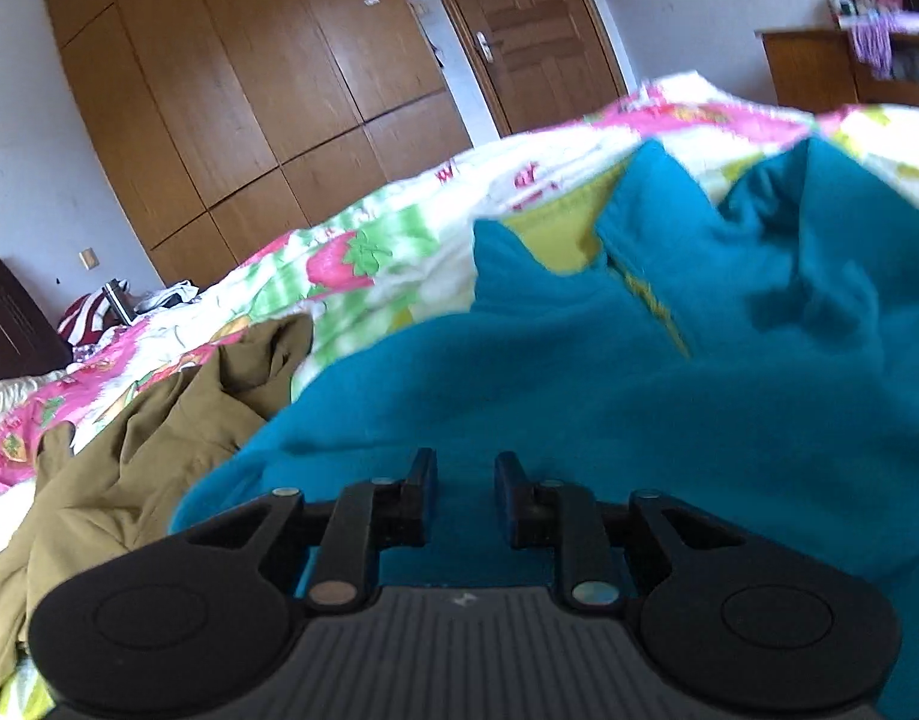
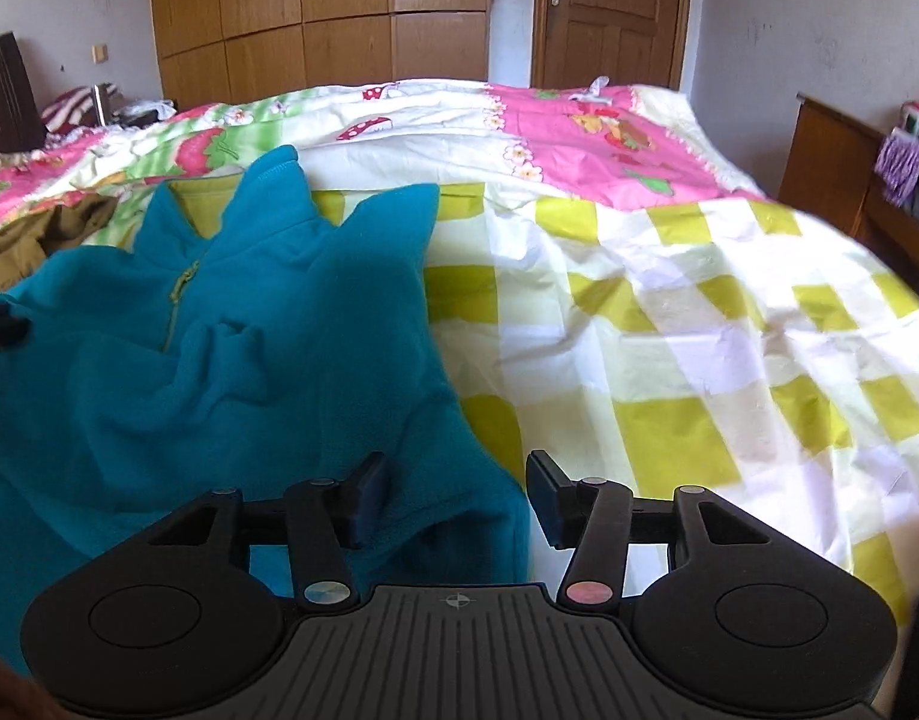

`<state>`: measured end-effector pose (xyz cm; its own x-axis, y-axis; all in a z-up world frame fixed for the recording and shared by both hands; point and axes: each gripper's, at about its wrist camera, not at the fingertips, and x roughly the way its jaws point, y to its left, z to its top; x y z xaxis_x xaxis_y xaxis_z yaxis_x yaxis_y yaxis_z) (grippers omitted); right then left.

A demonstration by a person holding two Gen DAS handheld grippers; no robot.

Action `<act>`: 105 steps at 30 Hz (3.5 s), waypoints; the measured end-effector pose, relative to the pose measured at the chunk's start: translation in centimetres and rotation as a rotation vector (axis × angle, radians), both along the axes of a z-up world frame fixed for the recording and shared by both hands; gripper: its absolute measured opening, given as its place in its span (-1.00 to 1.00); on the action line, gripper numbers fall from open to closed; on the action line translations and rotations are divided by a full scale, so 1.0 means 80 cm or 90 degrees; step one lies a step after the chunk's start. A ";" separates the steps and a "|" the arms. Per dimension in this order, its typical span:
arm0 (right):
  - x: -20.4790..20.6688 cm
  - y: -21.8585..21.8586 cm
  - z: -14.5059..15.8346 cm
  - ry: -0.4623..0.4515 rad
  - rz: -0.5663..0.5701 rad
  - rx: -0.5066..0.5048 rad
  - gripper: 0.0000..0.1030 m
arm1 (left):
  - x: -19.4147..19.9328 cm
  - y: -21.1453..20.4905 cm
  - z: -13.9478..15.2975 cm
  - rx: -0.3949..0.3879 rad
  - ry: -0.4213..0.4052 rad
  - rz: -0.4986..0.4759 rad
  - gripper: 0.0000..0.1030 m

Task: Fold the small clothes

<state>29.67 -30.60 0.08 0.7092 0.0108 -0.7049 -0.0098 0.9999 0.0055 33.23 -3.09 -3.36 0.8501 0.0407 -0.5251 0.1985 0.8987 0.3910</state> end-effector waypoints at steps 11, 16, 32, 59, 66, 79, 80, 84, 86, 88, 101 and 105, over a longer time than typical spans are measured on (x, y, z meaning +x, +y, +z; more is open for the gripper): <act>-0.040 -0.009 0.037 -0.056 -0.002 -0.068 -0.34 | -0.024 -0.043 0.037 -0.055 -0.051 -0.067 -0.29; 0.042 -0.003 0.051 -0.083 0.003 -0.029 -0.08 | -0.021 -0.066 0.042 -0.088 -0.055 -0.095 -0.28; 0.199 -0.011 0.058 -0.042 -0.053 0.128 -0.81 | -0.017 -0.170 0.038 -0.059 -0.059 -0.231 -0.08; -0.056 0.017 -0.039 -0.268 0.273 -0.387 -0.05 | 0.119 -0.259 0.073 -0.091 0.234 -0.369 0.11; -0.067 0.004 -0.047 -0.250 0.304 -0.399 -0.05 | 0.125 -0.269 0.066 -0.082 0.257 -0.383 0.11; -0.042 0.006 -0.049 -0.209 0.236 -0.338 -0.85 | 0.140 -0.264 0.091 -0.155 0.192 -0.324 -0.59; -0.049 0.005 -0.043 -0.210 0.230 -0.336 -0.85 | 0.147 -0.260 0.100 -0.186 0.173 -0.313 -0.64; -0.070 0.003 -0.046 -0.175 0.216 -0.298 -0.85 | 0.183 -0.270 0.099 -0.216 0.142 -0.227 -0.69; -0.072 0.007 -0.056 -0.175 0.208 -0.321 -0.85 | 0.172 -0.276 0.091 -0.194 0.149 -0.237 -0.69; -0.072 0.007 -0.054 -0.179 0.204 -0.306 -0.85 | 0.152 -0.268 0.095 -0.206 0.156 -0.279 -0.63; -0.084 -0.002 -0.043 -0.175 0.187 -0.241 -0.82 | 0.082 -0.243 0.060 -0.047 0.240 -0.354 -0.67; -0.081 0.001 -0.038 -0.167 0.180 -0.242 -0.82 | 0.092 -0.270 0.046 0.006 0.198 -0.334 -0.68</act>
<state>23.18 -30.55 -3.00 0.8685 0.0057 -0.4957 -0.2316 0.8887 -0.3957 40.62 -24.71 0.30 0.5645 -0.3364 -0.7538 0.7203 0.6467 0.2508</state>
